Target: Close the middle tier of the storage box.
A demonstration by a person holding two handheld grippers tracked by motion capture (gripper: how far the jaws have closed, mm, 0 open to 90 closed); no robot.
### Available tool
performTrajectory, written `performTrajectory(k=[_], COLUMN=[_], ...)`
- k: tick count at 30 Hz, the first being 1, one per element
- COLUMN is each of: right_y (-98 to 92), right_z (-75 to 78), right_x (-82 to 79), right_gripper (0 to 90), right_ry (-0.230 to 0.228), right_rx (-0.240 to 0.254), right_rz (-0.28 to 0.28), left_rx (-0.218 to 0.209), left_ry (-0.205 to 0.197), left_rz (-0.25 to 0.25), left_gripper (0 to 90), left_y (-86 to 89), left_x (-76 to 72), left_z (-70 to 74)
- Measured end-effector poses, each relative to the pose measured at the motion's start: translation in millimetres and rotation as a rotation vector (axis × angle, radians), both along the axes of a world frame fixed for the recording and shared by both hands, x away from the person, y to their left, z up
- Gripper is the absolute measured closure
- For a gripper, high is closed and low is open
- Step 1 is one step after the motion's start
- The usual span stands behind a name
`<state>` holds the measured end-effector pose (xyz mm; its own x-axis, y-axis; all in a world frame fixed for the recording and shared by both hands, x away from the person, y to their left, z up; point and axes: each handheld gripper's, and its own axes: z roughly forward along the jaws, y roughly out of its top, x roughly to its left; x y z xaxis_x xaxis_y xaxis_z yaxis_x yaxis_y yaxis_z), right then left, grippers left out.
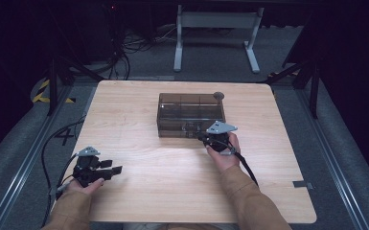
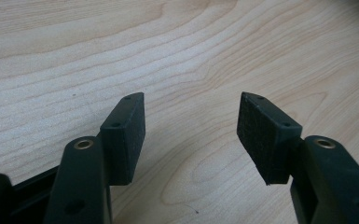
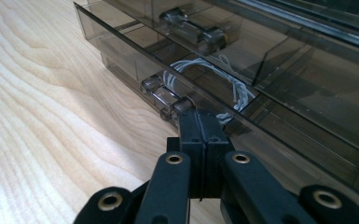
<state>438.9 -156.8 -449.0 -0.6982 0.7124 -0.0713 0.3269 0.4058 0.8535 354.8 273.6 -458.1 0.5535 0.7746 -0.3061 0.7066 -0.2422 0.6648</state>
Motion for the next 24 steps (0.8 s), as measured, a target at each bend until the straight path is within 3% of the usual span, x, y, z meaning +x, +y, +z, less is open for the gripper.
performTrajectory(k=[24], right_y=[1.9], right_z=[-3.4], right_x=[11.7], right_gripper=[90.0], right_ry=[-0.008], right_rx=[0.005], right_rz=[-0.032], left_rx=[0.0], left_ry=[-0.001], left_rz=[-0.011], left_gripper=[42.9], left_y=[-2.8], left_x=[3.1], left_z=[0.1])
